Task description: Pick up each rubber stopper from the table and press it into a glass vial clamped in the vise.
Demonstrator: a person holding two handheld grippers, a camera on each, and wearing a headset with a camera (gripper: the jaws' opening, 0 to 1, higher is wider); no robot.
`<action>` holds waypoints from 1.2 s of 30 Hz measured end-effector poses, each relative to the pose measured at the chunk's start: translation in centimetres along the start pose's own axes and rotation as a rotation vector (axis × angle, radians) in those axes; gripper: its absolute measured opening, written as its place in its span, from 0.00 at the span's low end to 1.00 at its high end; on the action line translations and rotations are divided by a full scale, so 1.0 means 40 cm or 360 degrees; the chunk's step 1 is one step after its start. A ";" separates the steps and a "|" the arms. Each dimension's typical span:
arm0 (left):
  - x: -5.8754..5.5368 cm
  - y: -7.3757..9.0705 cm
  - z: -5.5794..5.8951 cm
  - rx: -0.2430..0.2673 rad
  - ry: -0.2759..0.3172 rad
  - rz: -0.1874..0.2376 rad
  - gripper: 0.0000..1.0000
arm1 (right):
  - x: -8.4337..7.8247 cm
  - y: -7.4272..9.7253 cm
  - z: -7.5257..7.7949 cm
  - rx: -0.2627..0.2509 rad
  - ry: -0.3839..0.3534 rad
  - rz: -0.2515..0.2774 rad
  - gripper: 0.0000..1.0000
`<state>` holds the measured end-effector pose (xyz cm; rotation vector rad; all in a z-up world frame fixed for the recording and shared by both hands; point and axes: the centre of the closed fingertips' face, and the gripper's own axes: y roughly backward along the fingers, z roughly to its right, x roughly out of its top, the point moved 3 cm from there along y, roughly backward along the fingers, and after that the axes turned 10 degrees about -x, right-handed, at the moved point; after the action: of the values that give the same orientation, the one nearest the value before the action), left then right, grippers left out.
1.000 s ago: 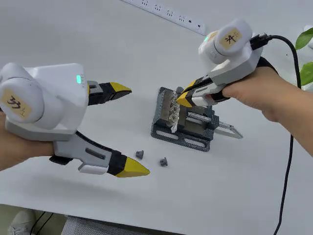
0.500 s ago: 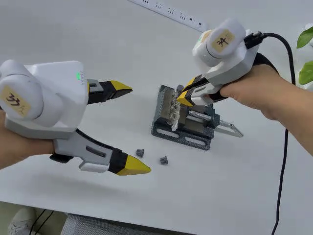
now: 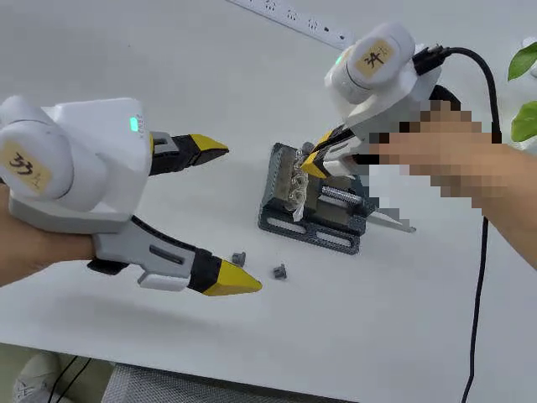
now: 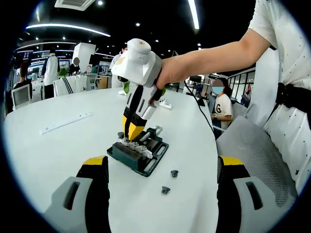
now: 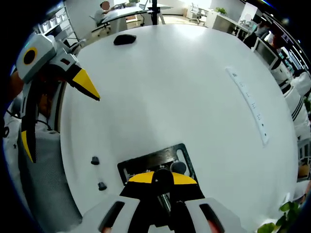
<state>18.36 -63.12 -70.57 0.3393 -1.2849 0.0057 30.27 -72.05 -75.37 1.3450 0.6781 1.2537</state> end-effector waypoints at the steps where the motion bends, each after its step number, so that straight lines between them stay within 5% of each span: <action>1: 0.000 0.000 0.000 0.0000 -0.0001 0.0001 0.92 | -0.001 0.001 -0.002 0.0005 0.0001 0.0008 0.07; 30: -0.012 -0.005 0.012 -0.0012 0.0022 -0.0006 0.90 | -0.006 0.009 -0.006 0.0002 -0.0087 0.0090 0.11; 36: -0.012 -0.004 0.010 -0.0010 0.0022 -0.0004 0.90 | -0.005 0.031 0.004 -0.0016 -0.0076 0.0125 0.04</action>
<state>17.89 -63.30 -70.97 0.3351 -1.2705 0.0017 30.05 -72.54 -74.21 1.4005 0.5895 1.2818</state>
